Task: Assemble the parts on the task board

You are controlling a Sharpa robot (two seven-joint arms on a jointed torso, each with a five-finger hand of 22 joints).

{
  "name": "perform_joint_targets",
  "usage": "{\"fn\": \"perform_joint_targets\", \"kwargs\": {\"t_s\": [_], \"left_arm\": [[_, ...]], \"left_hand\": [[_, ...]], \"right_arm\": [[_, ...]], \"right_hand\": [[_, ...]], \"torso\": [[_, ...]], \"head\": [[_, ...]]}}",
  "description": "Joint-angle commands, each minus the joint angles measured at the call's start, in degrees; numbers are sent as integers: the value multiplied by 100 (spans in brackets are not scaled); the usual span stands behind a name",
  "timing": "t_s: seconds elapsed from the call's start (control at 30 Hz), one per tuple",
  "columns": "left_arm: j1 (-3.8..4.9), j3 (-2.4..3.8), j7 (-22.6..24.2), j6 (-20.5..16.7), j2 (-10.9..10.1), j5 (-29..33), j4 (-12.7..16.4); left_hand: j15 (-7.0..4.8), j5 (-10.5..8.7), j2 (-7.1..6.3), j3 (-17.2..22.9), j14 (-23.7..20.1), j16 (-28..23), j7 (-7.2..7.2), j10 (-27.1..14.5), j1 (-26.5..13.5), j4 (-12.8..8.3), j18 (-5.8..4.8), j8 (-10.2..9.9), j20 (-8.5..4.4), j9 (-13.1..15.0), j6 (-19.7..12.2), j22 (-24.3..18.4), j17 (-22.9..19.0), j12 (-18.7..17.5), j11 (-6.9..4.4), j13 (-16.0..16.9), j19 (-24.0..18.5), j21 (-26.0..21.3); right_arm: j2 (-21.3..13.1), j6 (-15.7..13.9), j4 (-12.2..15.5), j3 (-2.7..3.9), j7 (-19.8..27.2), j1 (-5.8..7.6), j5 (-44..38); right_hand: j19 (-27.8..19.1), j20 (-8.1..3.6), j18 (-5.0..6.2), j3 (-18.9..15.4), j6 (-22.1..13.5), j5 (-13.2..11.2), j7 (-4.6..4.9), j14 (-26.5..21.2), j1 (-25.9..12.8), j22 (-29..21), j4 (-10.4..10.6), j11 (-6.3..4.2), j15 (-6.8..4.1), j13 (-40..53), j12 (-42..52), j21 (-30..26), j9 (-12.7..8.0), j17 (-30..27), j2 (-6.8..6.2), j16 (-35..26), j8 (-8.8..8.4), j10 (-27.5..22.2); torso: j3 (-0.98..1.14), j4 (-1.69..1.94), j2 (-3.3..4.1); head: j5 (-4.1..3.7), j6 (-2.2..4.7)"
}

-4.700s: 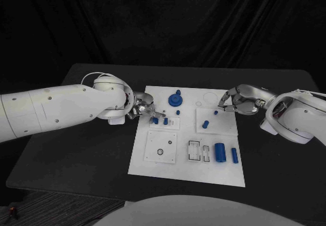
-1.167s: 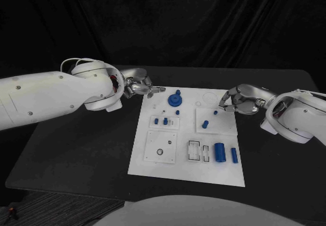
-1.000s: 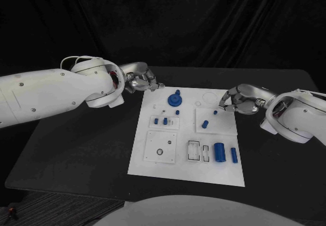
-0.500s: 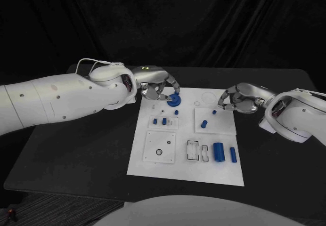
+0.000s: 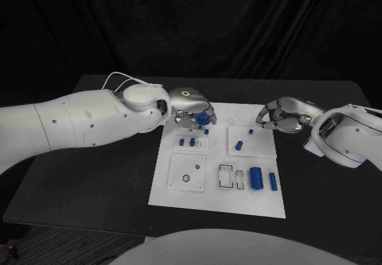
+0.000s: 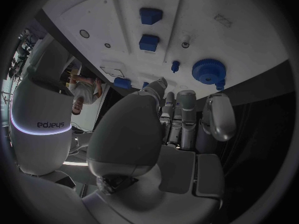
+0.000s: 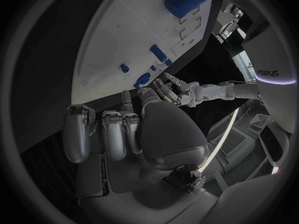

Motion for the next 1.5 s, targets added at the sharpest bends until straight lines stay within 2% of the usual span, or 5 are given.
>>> {"fn": "perform_joint_targets", "kwargs": {"t_s": [0.03,0.3,0.7,1.23,1.5], "left_arm": [[-23,6,4,192,70,-241,-40],[-74,6,-79,188,204,-249,-131],[-157,6,-260,371,294,-251,-236],[-233,7,-258,352,414,-252,-411],[-302,7,-256,272,478,-252,-546]], "left_hand": [[8,17,25,6,-25,56,5,91,6,-37,-112,47,7,-46,67,950,11,52,8,-4,48,18],[64,48,32,21,-62,138,-120,260,-23,-52,-115,27,8,-171,106,954,-42,181,95,38,59,29],[76,102,17,45,-98,207,-13,414,-37,-99,-118,34,6,-272,169,960,-122,411,100,178,74,52],[58,200,26,138,-199,152,65,344,23,-168,-103,81,4,-309,291,940,-296,411,66,186,31,-12],[44,216,51,255,-151,206,122,561,74,-225,-120,150,-1,-329,467,964,-314,439,37,143,91,67]], "right_arm": [[-12,-150,35,4,36,-14,-8],[-26,-146,50,4,34,-14,-8],[-38,-125,47,4,18,-14,-8],[-13,-104,27,4,20,-15,-8],[-11,-88,23,4,14,-17,-8]], "right_hand": [[199,9,93,26,35,25,15,619,48,1264,7,-15,-38,1495,-15,31,-9,1509,8,15,-18,619],[197,9,94,32,41,33,13,619,50,1263,2,-17,-38,1495,-15,28,-10,1509,1,15,-16,619],[197,9,95,36,45,41,12,619,51,1262,-2,-18,-39,1495,-15,26,-10,1509,-6,15,-16,619],[192,9,97,42,46,52,12,619,51,1260,-6,-19,-40,1495,-15,18,-13,1509,-15,15,-18,619],[192,9,97,42,46,52,12,619,51,1260,-6,-19,-40,1495,-15,18,-13,1509,-15,15,-18,619]], "torso": [[3,-3,22],[0,6,11],[10,-3,-10],[4,10,-6],[5,9,-7]], "head": [[3,0],[-41,0],[-60,0],[-70,0],[-84,0]]}}
